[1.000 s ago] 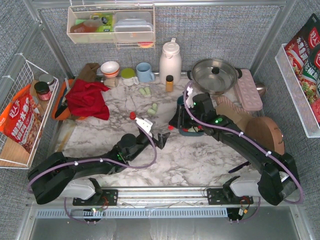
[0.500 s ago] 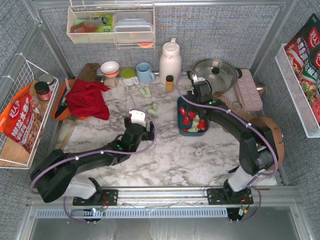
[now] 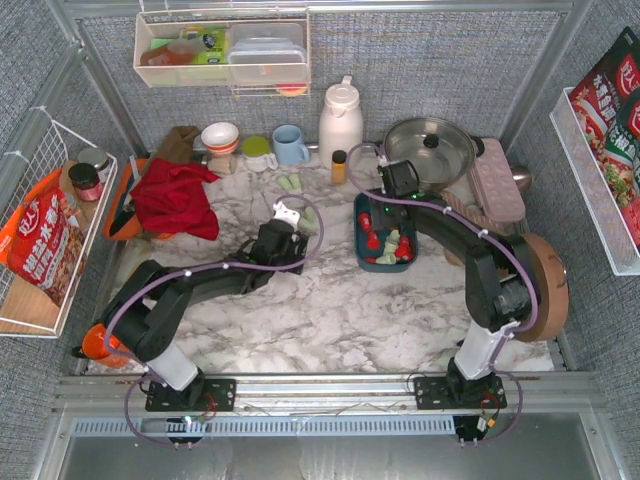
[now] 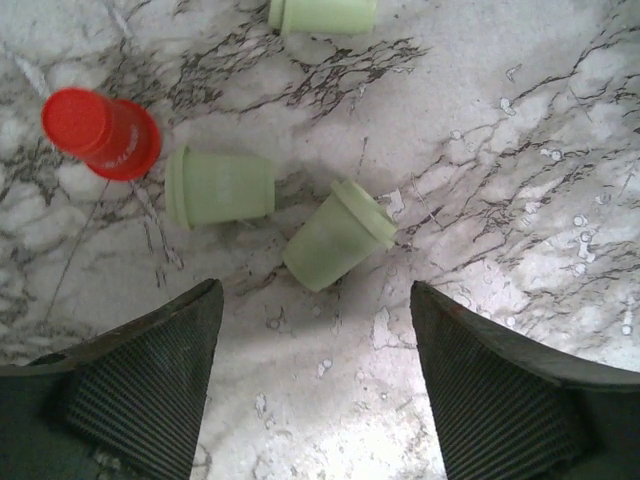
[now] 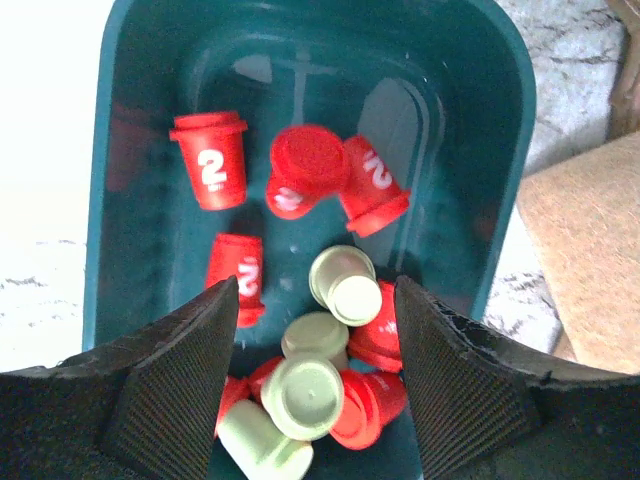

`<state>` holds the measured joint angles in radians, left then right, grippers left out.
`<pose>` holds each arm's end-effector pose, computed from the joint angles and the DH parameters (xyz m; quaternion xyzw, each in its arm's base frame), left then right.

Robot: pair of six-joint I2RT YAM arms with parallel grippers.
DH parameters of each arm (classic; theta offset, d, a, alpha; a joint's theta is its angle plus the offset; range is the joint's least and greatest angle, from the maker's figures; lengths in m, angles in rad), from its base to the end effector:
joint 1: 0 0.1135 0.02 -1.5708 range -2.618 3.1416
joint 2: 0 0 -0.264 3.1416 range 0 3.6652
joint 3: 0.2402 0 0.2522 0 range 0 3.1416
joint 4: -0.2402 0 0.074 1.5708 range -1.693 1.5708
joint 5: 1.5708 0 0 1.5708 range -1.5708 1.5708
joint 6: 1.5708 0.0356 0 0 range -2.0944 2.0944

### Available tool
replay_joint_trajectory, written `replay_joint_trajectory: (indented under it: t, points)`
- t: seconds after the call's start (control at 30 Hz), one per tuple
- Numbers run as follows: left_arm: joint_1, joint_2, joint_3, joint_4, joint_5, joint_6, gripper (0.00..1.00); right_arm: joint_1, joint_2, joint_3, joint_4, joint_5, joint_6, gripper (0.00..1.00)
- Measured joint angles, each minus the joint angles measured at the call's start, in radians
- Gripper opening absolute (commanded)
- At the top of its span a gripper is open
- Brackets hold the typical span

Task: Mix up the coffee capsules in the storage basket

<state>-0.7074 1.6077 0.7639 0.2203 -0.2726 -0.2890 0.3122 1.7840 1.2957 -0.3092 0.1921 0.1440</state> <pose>0.2535 -0.2041 0.1709 0.1225 0.8753 -0.1097 0.4548 0.3794 0.1153 0.2316 -0.0414 0.9217 -0.0016 0.3857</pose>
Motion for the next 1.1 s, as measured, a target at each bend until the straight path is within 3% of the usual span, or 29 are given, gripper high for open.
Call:
replay_joint_trajectory:
  t: [0.3, 0.6, 0.93, 1.1]
  points:
    - [0.041, 0.100, 0.121, -0.092, 0.122, 0.183, 0.69, -0.002, -0.132, -0.077, -0.024, -0.052, -0.019, 0.67]
    - [0.065, 0.171, 0.199, -0.147, 0.242, 0.254, 0.53, -0.002, -0.216, -0.110, -0.033, -0.119, -0.014, 0.67]
    - [0.068, 0.173, 0.154, -0.122, 0.308, 0.245, 0.32, -0.002, -0.268, -0.137, -0.051, -0.150, -0.006, 0.67]
    - [0.065, 0.125, 0.084, -0.068, 0.327, 0.225, 0.25, -0.002, -0.317, -0.158, -0.053, -0.186, 0.010, 0.67]
